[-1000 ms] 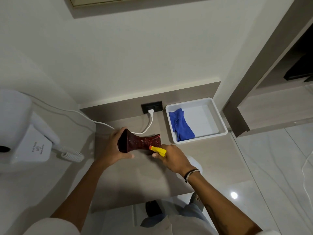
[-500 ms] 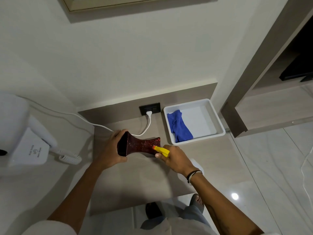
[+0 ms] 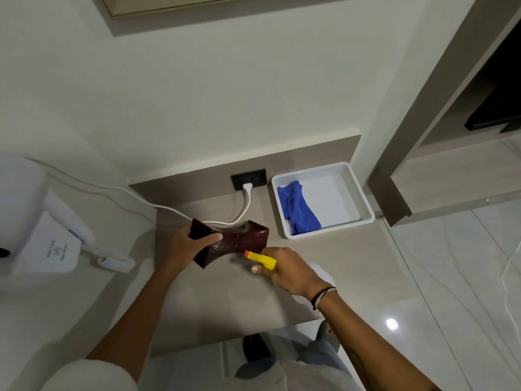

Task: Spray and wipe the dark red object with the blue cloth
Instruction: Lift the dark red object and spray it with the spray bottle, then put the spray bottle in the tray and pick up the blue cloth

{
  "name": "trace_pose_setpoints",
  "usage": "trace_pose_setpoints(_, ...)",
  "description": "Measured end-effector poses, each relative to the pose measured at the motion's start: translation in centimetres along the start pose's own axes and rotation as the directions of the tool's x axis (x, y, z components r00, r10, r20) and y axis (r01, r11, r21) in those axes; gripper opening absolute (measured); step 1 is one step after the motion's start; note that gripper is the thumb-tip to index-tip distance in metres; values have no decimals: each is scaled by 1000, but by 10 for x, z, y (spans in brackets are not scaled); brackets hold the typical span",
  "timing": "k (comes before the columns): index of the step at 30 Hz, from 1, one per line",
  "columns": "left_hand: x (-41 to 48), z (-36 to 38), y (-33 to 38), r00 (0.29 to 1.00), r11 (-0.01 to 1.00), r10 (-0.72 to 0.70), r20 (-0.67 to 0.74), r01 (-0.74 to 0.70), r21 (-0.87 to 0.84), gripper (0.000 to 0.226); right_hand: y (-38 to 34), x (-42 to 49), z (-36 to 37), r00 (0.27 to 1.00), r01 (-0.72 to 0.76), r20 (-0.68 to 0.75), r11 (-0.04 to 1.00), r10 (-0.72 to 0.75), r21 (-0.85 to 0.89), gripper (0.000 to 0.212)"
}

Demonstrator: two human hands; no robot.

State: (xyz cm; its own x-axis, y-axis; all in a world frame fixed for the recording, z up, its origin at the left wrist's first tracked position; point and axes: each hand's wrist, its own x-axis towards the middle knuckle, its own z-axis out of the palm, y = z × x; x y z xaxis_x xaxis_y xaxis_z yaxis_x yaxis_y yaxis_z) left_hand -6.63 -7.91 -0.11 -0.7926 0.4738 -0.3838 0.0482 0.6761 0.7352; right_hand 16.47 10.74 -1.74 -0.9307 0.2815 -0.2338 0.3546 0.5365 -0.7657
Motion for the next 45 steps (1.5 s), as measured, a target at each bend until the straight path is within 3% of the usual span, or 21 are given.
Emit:
trace_pose_setpoints(3, -1, 1, 3, 995, 991, -103, -14, 102, -87, 75, -11, 3, 4, 1000, 30, 8, 1000, -30, -6, 39)
trace_pose_setpoints(9, -1, 1, 7, 988, 983, -154, -6, 153, -104, 55, -20, 11, 5, 998, -11, -68, 999, 9, -38, 47)
trace_pose_setpoints(13, -5, 2, 12, 988, 987, -153, -23, 152, -57, 39, -12, 10, 1, 999, -4, -33, 998, 2, -55, 45)
trace_pose_setpoints(20, -7, 0, 15, 992, 991, -128, -14, 127, -32, 52, 21, 1, -8, 983, -178, -79, 972, 167, -156, 46)
trace_pose_setpoints(24, -8, 1, 18, 998, 998, -61, -29, 61, -22, 60, 35, -3, -30, 971, -216, -135, 967, 199, -133, 26)
trace_pose_setpoints(26, -9, 3, 24, 999, 999, 2, -33, -1, 45, 62, 41, -4, -51, 967, -189, -189, 979, 172, -76, 20)
trace_pose_setpoints(29, -10, 9, 37, 988, 947, 147, -55, -125, 296, 61, 50, 0, -86, 933, -165, -327, 986, 149, -22, 34)
trace_pose_setpoints(33, -10, 20, 50, 965, 800, 264, 1, -219, 558, 97, 64, 19, -124, 878, -183, -442, 982, 184, 46, 46)
trace_pose_setpoints(37, -11, 33, 51, 966, 733, 256, 41, -222, 643, 121, 79, 44, -150, 835, -161, -524, 985, 166, 56, 43)
trace_pose_setpoints(45, -14, 55, 50, 938, 668, 334, 97, -308, 677, 117, 110, 82, -169, 805, -206, -546, 973, 231, 108, 37)
